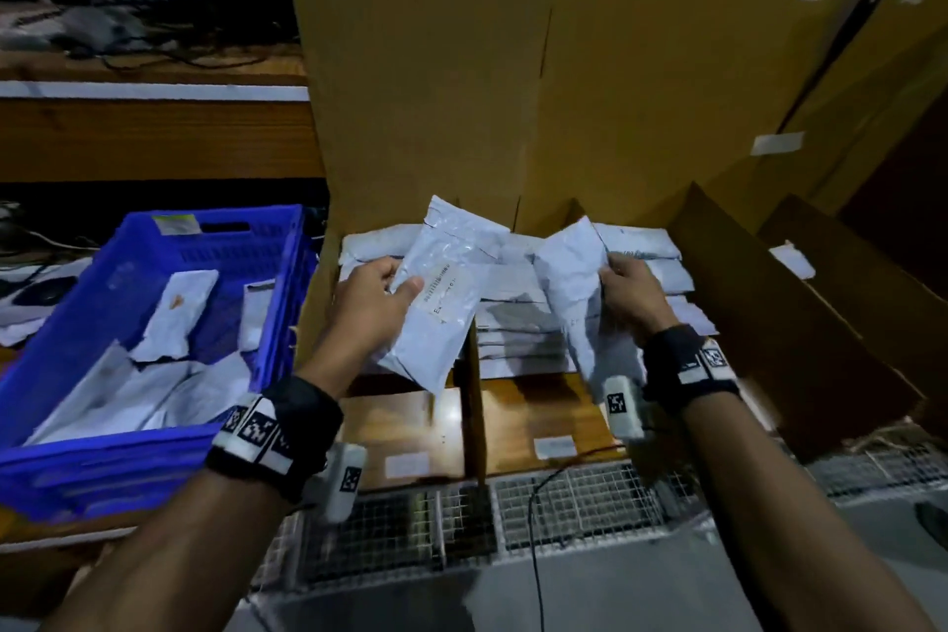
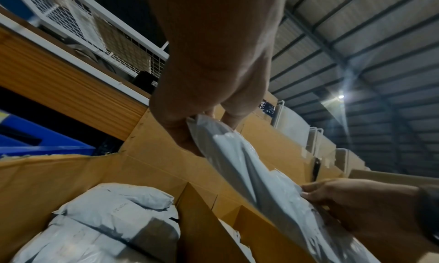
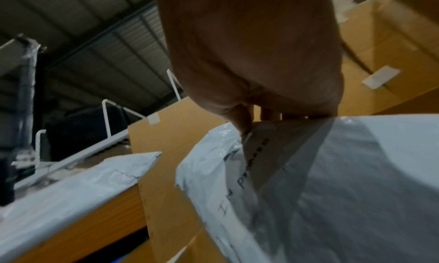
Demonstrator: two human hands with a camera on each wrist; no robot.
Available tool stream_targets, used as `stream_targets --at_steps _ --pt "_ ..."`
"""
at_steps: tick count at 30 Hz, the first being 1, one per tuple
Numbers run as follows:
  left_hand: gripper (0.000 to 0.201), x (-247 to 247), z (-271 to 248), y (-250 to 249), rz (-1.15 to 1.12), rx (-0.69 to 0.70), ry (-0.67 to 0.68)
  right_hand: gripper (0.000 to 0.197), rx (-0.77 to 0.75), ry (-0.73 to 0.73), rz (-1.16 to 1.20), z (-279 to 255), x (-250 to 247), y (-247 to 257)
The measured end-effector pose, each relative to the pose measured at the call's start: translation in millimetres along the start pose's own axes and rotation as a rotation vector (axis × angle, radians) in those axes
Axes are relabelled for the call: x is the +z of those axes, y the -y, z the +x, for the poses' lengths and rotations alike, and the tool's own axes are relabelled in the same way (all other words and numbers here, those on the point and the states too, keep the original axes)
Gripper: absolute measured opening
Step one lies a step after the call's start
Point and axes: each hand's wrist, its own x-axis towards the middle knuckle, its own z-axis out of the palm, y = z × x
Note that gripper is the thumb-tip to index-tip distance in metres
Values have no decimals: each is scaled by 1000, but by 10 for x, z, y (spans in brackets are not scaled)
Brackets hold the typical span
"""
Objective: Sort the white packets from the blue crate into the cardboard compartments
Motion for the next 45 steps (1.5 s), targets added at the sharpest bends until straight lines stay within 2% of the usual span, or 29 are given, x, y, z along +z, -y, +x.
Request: stream_targets --at_steps 5,7,10,12,15,18,20,24,25,27,31,37,39,41,43,45 --pt "20 280 252 107 5 -98 -45 29 -184 184 -318 913 327 -48" --pt "16 355 343 170 33 -116 -59 28 -214 246 -418 1219 534 -103" --pt "24 431 442 249 67 -148 -76 29 -258 318 -564 1523 835 -150" --pt "31 469 511 307 97 -153 -90 39 -308 381 -678 1719 1029 -206" --pt "25 517 559 341 201 -148 -104 44 -310 473 -841 1977 1277 -314" --pt "19 552 593 382 262 -142 -130 43 -323 476 -890 2145 1416 -412" --pt "17 564 608 384 269 -158 -139 41 -332 422 -869 2193 1477 -500" --pt "17 596 604 330 279 -166 -147 43 -361 160 -682 1980 1500 -629" --pt "16 611 601 311 277 -171 -148 41 -370 135 -651 1888 1486 -646" --pt "15 645 592 271 267 -180 -142 41 -398 180 -657 1713 1469 -706" --pt "16 678 604 261 272 -193 -141 59 -462 387 -820 1598 1561 -945" --pt "17 688 520 271 237 -205 -149 63 -458 419 -968 1678 1651 -937" --pt "18 666 447 266 212 -204 -146 65 -451 415 -902 1571 1553 -845" --pt "18 623 367 233 164 -184 -144 61 -440 348 -729 1372 1368 -715" --pt "17 604 249 138 81 -167 -136 50 -420 277 -424 1066 1094 -570" --pt "16 625 91 22 8 -151 -115 40 -332 281 -49 638 750 -403"
